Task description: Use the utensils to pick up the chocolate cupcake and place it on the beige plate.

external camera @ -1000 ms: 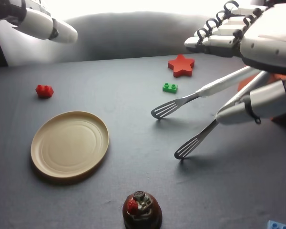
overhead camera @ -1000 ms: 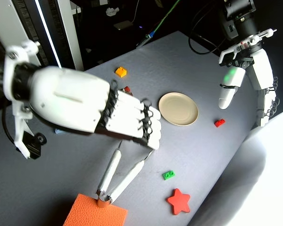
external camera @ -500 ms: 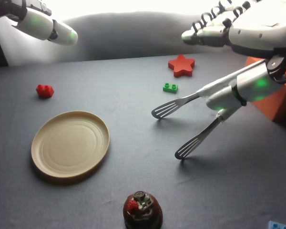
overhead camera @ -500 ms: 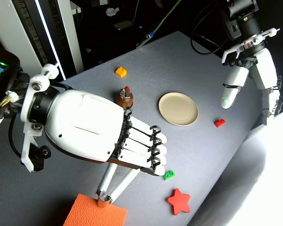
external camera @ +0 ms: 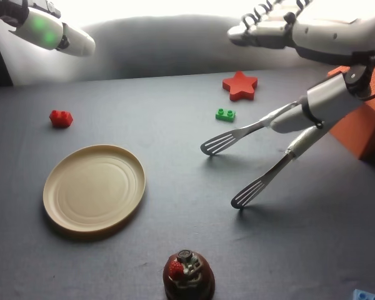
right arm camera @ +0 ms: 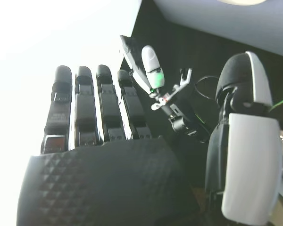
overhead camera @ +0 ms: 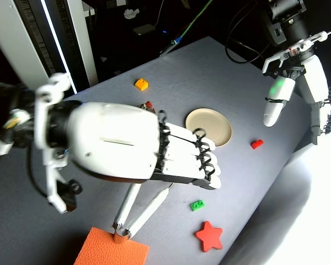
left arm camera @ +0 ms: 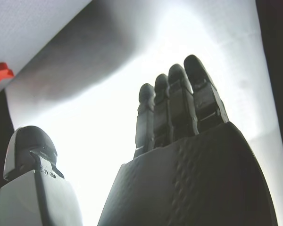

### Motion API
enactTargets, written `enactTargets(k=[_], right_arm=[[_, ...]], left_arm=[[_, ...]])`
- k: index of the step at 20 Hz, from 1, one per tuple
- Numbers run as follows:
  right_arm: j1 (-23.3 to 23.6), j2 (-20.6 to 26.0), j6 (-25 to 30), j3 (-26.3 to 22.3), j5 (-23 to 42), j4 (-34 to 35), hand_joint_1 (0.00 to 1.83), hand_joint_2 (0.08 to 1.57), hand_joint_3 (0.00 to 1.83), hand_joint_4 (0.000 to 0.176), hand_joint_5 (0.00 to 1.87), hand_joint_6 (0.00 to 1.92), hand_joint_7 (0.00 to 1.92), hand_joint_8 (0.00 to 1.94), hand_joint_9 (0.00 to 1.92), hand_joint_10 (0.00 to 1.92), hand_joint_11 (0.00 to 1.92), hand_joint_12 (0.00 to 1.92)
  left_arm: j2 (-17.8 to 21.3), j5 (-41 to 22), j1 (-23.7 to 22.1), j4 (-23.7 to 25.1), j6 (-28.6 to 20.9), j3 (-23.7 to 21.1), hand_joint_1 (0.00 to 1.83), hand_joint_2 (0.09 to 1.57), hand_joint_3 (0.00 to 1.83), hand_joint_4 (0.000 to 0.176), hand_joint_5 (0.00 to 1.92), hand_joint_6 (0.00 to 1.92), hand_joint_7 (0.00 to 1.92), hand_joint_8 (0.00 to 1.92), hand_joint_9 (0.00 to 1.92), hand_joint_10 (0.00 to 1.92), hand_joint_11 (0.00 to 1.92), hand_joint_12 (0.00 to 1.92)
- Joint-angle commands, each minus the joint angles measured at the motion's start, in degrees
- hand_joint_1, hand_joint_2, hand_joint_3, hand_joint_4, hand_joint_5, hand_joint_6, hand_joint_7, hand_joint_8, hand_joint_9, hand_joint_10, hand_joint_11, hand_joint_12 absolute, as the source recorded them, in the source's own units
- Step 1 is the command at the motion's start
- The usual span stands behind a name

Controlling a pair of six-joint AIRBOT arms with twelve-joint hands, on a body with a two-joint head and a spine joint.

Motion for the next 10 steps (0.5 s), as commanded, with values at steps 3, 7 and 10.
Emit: enactTargets(k=[3,7,10], right_arm=[[0.5,-1.0,0.9,0.3,-3.2,0.7,0.51,0.9,0.0,0.0,0.13,0.0,0.14,0.0,0.15,0.0,0.0,0.4],[-1.8,-2.2,0.4,0.3,-3.7,0.7,0.59,0.96,0.01,0.0,0.02,0.0,0.03,0.0,0.03,0.0,0.0,0.09],[-2.2,-2.5,1.8,0.3,-3.4,0.7,0.64,1.01,0.01,0.0,0.01,0.0,0.0,0.0,0.0,0.0,0.01,0.01]], left_arm=[[0.6,-3.2,-0.9,1.7,0.0,-0.1,0.46,0.93,0.0,0.0,0.23,0.0,0.19,0.0,0.18,0.0,0.0,0.46],[0.6,-3.2,-1.1,1.7,0.1,-0.5,0.49,0.93,0.0,0.0,0.24,0.01,0.19,0.0,0.17,0.0,0.0,0.43],[0.6,-3.2,-1.1,1.7,0.4,-0.6,0.53,0.93,0.0,0.0,0.27,0.01,0.22,0.01,0.18,0.01,0.0,0.45]])
